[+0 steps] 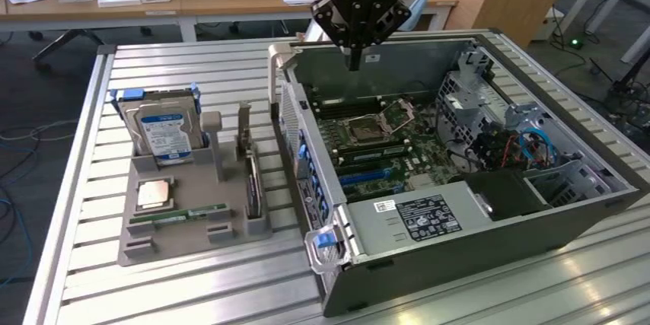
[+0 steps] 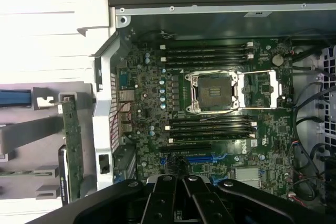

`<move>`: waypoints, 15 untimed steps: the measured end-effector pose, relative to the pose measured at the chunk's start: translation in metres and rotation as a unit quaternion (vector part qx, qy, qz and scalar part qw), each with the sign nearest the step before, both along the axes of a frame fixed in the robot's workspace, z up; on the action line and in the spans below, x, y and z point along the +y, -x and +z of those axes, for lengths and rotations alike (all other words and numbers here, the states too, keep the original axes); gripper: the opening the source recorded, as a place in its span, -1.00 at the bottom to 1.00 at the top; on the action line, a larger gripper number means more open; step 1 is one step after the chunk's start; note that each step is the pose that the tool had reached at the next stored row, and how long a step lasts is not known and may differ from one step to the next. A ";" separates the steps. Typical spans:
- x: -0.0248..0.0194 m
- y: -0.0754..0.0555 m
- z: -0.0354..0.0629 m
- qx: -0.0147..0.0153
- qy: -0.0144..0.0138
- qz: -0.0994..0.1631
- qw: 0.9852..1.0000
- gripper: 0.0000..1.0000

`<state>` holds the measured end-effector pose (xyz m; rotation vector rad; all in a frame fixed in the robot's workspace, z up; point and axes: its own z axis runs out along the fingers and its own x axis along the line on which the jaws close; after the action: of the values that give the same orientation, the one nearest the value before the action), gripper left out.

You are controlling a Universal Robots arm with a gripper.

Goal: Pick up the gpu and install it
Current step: 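Reach for the gpu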

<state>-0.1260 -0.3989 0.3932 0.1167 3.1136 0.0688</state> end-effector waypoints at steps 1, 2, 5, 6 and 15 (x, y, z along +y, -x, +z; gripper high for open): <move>0.0000 0.002 0.0000 0.000 0.000 0.000 1.000 -0.79; 0.0000 0.004 -0.0001 0.000 0.000 0.000 1.000 -0.79; 0.0000 0.011 -0.0001 0.000 0.000 0.000 1.000 -0.79; 0.0000 0.013 -0.0002 0.000 0.000 0.000 1.000 -0.79; 0.0000 0.031 -0.0003 0.000 0.000 0.000 1.000 -0.79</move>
<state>-0.1572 -0.3989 0.3929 0.1165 3.1137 0.0688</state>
